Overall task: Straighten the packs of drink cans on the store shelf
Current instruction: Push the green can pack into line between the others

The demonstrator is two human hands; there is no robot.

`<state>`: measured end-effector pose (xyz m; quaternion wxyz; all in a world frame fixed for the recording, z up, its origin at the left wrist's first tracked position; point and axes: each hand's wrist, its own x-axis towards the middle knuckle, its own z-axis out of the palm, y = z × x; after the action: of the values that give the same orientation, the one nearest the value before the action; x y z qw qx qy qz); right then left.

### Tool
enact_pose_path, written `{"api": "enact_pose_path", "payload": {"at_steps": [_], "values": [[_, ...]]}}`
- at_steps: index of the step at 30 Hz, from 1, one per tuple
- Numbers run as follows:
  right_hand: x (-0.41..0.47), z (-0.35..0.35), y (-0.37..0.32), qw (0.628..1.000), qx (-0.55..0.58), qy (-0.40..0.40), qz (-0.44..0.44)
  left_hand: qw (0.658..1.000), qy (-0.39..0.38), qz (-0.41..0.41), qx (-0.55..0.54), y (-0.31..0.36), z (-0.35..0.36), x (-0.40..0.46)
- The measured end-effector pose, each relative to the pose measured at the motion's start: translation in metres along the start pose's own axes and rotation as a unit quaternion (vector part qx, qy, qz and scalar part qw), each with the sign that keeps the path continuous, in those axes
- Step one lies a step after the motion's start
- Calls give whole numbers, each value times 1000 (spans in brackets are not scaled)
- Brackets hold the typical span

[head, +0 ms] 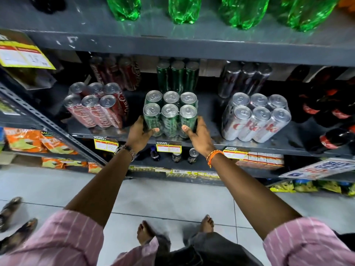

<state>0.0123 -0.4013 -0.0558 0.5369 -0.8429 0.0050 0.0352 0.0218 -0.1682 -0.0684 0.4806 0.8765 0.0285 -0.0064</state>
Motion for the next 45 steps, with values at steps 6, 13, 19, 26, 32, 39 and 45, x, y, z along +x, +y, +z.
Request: {"api": "enact_pose_path", "payload": {"at_steps": [6, 13, 19, 26, 32, 39, 45], "values": [[1, -3, -1, 1000, -6, -12, -6, 1000, 9, 2, -1, 5, 2, -5], [-9, 16, -2, 989, -46, 129, -63, 997, 77, 4, 0, 7, -20, -16], [-15, 87, -59, 920, -95, 285, -253, 936, 334, -5, -107, -41, -103, -38], [3, 202, -123, 952, -116, 151, -238, 985, 168, -34, -19, -108, -184, -7], [39, 234, -124, 998, -58, 36, 3, 999, 30, -34, -20, -124, -205, 21], [38, 233, -122, 999, -32, -1, -5, 999, 38, -5, -21, -131, -207, 22], [19, 234, -116, 999, -30, 19, -14, 998, 54, 17, -13, -132, -204, 11]]}}
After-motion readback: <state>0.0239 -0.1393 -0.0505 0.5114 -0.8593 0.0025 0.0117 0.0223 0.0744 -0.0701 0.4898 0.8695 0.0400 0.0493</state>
